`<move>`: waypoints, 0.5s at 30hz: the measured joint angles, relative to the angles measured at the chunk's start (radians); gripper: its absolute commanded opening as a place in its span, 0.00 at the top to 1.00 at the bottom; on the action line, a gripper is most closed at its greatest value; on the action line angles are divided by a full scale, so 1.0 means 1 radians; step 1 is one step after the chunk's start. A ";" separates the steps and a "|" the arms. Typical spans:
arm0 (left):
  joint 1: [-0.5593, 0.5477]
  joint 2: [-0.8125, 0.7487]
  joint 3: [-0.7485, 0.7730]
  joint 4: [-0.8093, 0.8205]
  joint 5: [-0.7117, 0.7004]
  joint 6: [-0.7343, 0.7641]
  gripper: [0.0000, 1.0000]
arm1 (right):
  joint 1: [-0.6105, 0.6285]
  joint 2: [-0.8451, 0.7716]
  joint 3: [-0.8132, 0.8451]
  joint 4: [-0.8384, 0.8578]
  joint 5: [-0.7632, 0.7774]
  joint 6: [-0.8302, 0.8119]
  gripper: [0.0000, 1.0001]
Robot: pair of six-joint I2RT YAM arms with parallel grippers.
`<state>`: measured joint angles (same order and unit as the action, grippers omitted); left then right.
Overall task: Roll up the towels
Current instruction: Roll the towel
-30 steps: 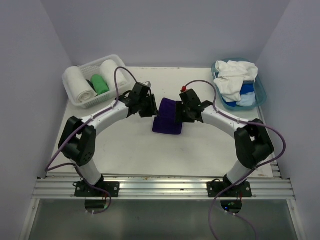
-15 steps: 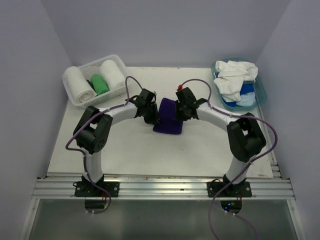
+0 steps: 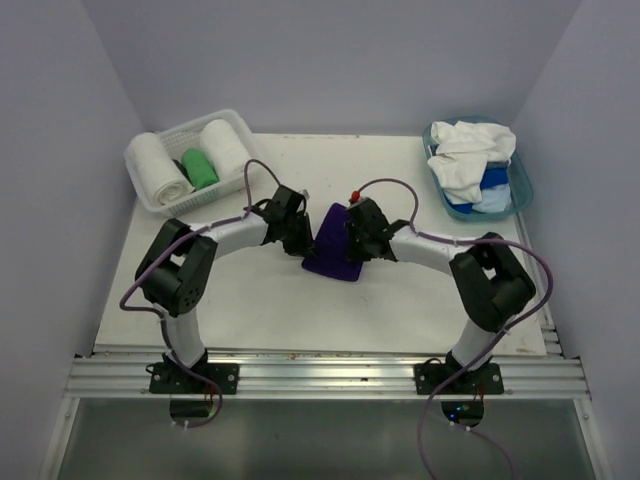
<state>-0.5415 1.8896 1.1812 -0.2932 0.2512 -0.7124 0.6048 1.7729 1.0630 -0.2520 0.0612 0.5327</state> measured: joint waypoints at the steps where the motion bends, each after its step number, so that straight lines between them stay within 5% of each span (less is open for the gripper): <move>1: 0.000 -0.024 -0.032 0.001 0.000 0.000 0.88 | 0.019 -0.022 -0.033 0.015 -0.002 0.017 0.91; 8: 0.000 -0.128 -0.170 0.010 -0.001 -0.001 0.88 | 0.158 -0.137 -0.167 0.049 -0.011 0.110 0.89; 12: 0.000 -0.138 -0.174 0.004 -0.005 -0.001 0.84 | 0.195 -0.186 -0.167 -0.005 -0.006 0.115 0.71; 15: 0.000 -0.162 -0.172 -0.026 -0.024 0.000 0.63 | 0.209 -0.260 -0.164 -0.068 0.028 0.095 0.52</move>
<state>-0.5415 1.7279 1.0088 -0.3191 0.2268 -0.7128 0.8135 1.5127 0.8989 -0.3199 0.0891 0.6273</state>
